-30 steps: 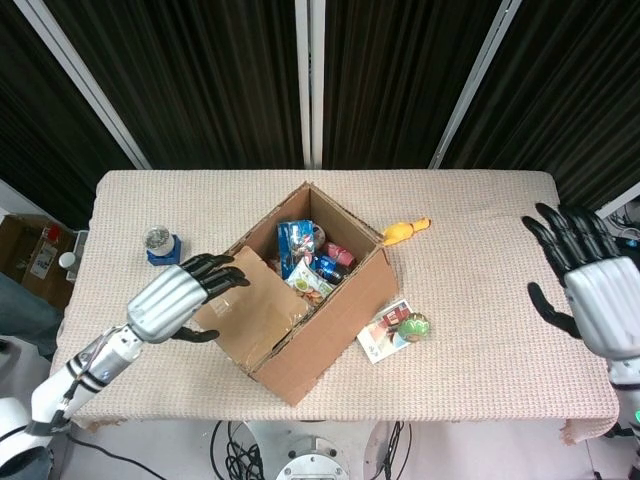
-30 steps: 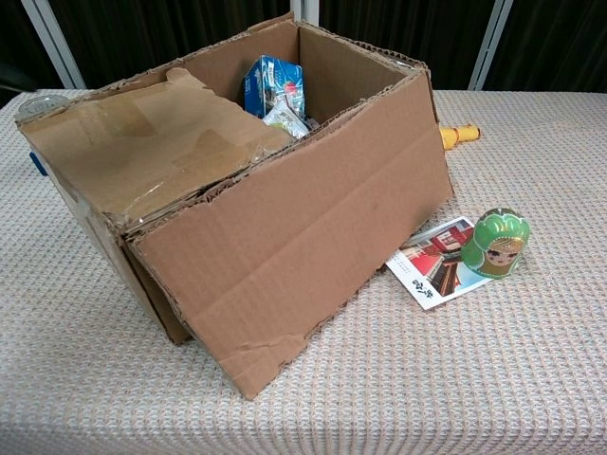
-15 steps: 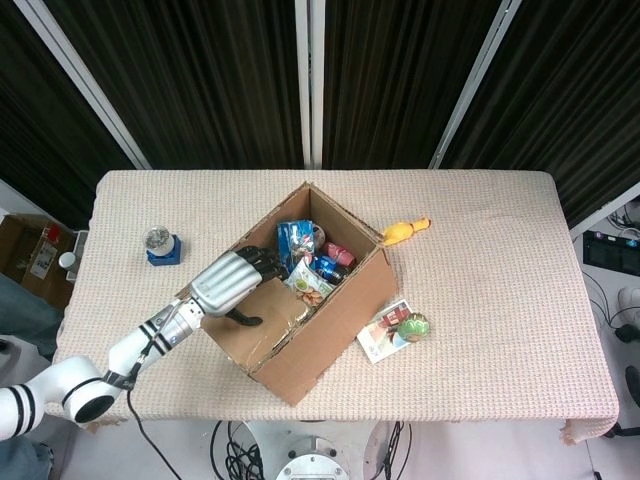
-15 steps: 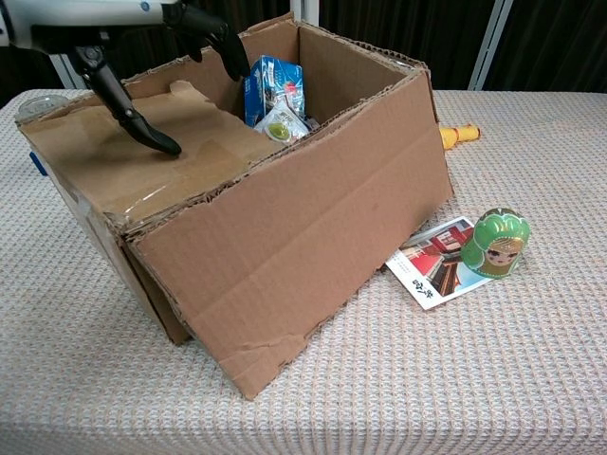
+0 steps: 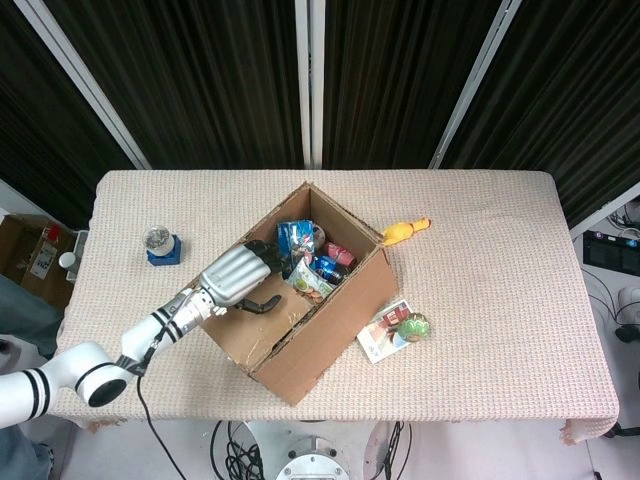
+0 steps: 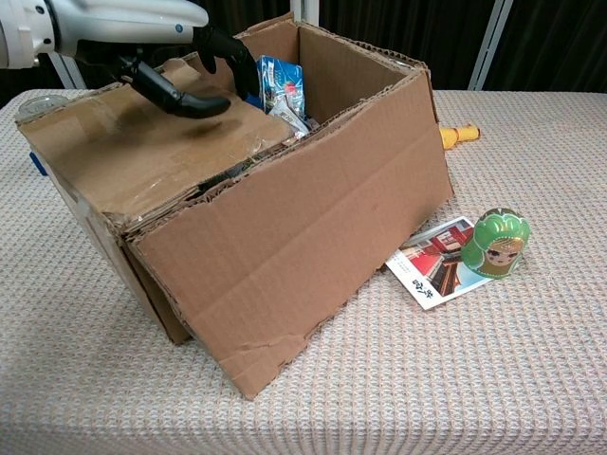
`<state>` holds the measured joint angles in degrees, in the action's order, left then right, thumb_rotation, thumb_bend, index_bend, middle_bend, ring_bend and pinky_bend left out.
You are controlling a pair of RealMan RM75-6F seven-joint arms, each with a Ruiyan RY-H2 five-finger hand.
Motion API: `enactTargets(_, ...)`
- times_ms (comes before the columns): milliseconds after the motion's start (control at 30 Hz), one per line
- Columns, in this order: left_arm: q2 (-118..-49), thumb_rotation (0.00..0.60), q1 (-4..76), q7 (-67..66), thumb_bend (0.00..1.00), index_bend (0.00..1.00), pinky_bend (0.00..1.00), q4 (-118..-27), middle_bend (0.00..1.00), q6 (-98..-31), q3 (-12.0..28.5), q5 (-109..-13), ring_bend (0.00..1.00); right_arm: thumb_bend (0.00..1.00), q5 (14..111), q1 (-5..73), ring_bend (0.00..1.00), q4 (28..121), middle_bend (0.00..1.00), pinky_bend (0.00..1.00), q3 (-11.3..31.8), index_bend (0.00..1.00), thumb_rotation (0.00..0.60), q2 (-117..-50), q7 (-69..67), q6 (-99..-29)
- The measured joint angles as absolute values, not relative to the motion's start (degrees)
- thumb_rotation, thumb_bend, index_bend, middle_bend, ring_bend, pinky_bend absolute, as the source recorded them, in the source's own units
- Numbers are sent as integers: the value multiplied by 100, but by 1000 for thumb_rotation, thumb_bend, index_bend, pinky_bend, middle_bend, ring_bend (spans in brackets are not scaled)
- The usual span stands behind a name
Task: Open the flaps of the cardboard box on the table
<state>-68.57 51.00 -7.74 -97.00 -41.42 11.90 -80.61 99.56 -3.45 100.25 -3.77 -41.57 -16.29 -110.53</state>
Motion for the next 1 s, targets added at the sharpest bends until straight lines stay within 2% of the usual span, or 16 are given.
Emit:
enactTargets(100, -6783, 145, 5171, -739, 539, 294, 221, -9714, 298, -4024, 1183, -7983, 134, 496, 9954, -323, 0, 10004, 0, 0, -313, 0, 600, -4186, -1687, -10991)
enactTargets(467, -6497, 136, 5466, -828, 582, 362, 220, -9918, 403, -3591, 1059, -7584, 133, 530, 9932, -336, 0, 9933, 0, 0, -159, 0, 600, -4224, -1878, -10902)
enactTargets(700, -6250, 137, 5499, -904, 586, 402, 216, -10175, 458, -3691, 1069, -7540, 134, 537, 9949, -340, 0, 9928, 0, 0, -91, 0, 600, -4224, -1950, -10839)
enactTargets(1000, -5456, 136, 5407, -676, 579, 412, 216, -10893, 509, -4014, 1290, -7559, 137, 540, 10061, -303, 0, 10051, 0, 0, -17, 0, 600, -4183, -1902, -10762)
